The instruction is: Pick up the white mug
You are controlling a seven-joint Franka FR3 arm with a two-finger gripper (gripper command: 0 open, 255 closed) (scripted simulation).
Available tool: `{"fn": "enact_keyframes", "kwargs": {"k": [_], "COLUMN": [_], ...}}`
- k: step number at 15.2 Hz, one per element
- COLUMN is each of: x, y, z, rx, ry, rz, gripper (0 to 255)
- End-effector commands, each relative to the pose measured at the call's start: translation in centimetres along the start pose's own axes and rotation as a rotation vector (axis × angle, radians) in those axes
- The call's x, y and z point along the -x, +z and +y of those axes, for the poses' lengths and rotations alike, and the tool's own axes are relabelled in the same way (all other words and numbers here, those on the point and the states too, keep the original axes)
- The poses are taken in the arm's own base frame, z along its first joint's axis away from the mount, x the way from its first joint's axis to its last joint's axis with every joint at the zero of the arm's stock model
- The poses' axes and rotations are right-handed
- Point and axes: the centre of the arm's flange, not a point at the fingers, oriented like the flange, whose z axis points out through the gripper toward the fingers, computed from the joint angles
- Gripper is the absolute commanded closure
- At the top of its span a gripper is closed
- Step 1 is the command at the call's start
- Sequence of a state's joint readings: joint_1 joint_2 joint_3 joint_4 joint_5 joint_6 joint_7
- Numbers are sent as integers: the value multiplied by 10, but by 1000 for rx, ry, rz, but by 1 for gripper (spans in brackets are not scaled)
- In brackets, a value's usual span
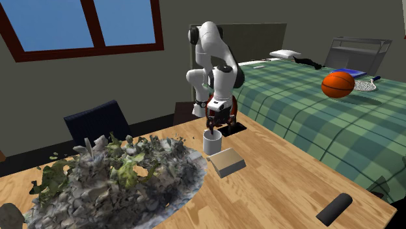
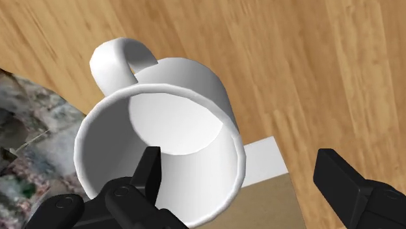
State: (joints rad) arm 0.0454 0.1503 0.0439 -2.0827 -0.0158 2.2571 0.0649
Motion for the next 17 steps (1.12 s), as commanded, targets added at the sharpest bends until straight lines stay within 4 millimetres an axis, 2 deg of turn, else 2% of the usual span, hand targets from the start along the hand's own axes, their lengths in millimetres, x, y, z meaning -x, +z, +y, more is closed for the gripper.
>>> {"fn": "enact_keyframes", "kwargs": {"k": [1,5,7,8,17], "x": [-3,-2,-2,-2,-2], "y": [12,33,36,35,36], "z": [-1,-1,-1,-1,-1], "rx": [-1,-1,-1,-1,-1], "ry": [0,0,0,0,0], "rz": [-1,-1,-1,-1,-1], "gripper": [0,0,0,255,255]}}
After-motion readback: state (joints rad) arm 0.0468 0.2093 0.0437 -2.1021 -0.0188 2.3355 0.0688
